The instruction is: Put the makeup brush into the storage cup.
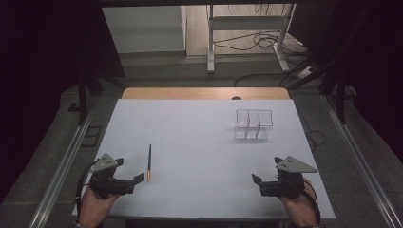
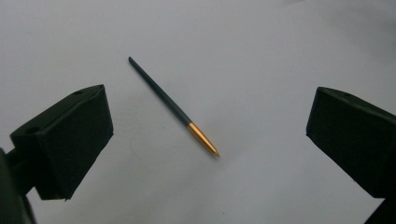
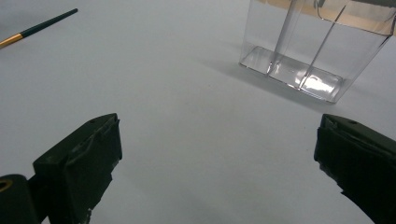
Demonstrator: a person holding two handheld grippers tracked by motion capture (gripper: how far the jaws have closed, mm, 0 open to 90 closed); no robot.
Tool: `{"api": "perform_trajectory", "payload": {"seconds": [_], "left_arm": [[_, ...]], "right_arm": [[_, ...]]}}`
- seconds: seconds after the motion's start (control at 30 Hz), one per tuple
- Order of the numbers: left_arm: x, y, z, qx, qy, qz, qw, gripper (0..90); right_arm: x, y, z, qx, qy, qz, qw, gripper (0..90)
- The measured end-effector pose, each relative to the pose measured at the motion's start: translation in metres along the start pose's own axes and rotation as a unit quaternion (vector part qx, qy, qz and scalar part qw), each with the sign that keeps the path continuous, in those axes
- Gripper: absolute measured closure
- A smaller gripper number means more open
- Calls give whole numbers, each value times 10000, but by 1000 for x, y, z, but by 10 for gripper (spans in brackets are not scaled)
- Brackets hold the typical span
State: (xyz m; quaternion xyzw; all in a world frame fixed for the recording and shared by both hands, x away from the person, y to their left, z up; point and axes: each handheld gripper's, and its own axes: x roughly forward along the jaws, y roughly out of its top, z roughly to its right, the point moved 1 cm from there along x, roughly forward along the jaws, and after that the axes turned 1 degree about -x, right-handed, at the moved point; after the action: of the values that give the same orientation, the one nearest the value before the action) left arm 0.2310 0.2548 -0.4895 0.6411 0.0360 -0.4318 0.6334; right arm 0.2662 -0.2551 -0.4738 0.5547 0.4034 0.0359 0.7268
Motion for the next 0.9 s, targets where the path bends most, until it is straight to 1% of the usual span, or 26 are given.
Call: {"api": "perform_trajectory", "payload": {"seconds": [0.2, 0.27, 0.4, 0.63, 0.7, 0.73, 0.9], "left_arm": [[-2, -2, -1, 3, -1, -59, 10000, 10], [-3, -2, 0, 5, 75, -86, 9999, 21], [-2, -2, 0, 14, 147, -168, 9998, 42], [-2, -1, 1, 3, 196, -211, 9996, 76], [-2, -1, 0, -10, 208, -231, 9995, 80], [-2, -1, -1, -58, 210, -234, 9995, 83], [-2, 0, -5, -134, 259, -286, 9992, 108]], "right_arm": [[1, 1, -1, -41, -9, -24, 10000, 9], [2, 1, -1, -48, 3, -39, 10000, 9], [2, 1, -1, -66, 0, -44, 10000, 9], [2, 1, -2, -89, 0, -56, 9999, 9], [2, 2, -2, -110, 2, -73, 9999, 10], [2, 2, -2, -114, 7, -76, 9999, 10], [3, 2, -3, -114, 21, -96, 9999, 12]]}}
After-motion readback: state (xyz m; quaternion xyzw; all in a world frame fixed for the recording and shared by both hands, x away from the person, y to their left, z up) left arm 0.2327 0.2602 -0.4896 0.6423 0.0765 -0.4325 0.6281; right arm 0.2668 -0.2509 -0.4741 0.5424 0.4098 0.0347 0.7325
